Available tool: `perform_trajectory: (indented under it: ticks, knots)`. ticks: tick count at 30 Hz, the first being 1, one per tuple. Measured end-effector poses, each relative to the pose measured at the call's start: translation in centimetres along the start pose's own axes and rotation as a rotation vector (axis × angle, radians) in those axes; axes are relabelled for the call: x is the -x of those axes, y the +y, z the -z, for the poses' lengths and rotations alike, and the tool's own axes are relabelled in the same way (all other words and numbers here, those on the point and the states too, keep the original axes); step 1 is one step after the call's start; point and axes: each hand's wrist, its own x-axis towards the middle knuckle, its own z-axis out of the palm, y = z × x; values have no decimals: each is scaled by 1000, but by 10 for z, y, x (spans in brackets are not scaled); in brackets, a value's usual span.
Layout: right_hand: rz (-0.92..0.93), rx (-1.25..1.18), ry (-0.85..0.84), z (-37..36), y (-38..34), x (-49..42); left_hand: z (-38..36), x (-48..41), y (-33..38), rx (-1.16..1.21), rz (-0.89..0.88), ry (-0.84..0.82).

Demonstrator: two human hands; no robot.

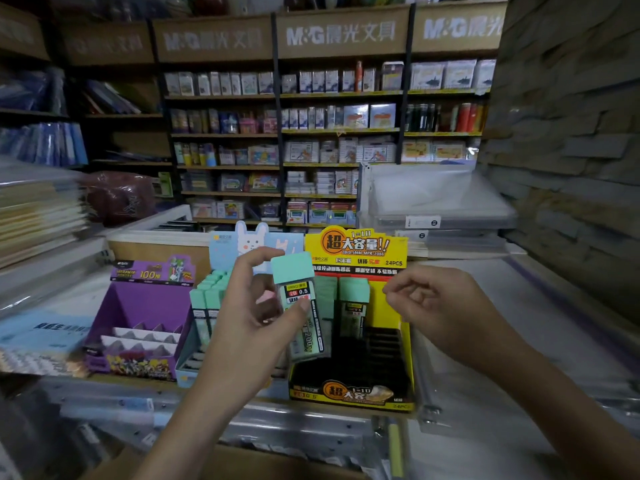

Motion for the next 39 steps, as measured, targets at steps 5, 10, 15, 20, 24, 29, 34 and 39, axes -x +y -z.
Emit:
perform_trajectory:
  ticks: [5, 10, 15, 20, 24, 29, 34, 39]
  knots:
    - [-92, 244, 55, 40, 25, 29, -23, -24, 4, -20, -41, -100]
    - [-133, 341, 41, 44, 39, 49, -36, -48, -8, -168, -74, -153]
    - [-93, 375, 68, 36, 48, 57, -44, -66, -17, -242, -90, -232]
    - [-75, 373, 95, 32, 53, 61, -50, -77, -21, -207, -38, -296]
    - [-94, 341, 102, 31, 55, 63, -52, -88, -23, -268, -70, -316]
    - [-86, 329, 100, 31, 56, 64, -47, -95, -26, -442, -76, -403]
    - [-71, 338, 95, 31, 58, 65, -47, -91, -28, -612, -129, -415]
    - [-67, 352, 92, 30, 60, 66, -47, -88, -25, -630, -138, -422]
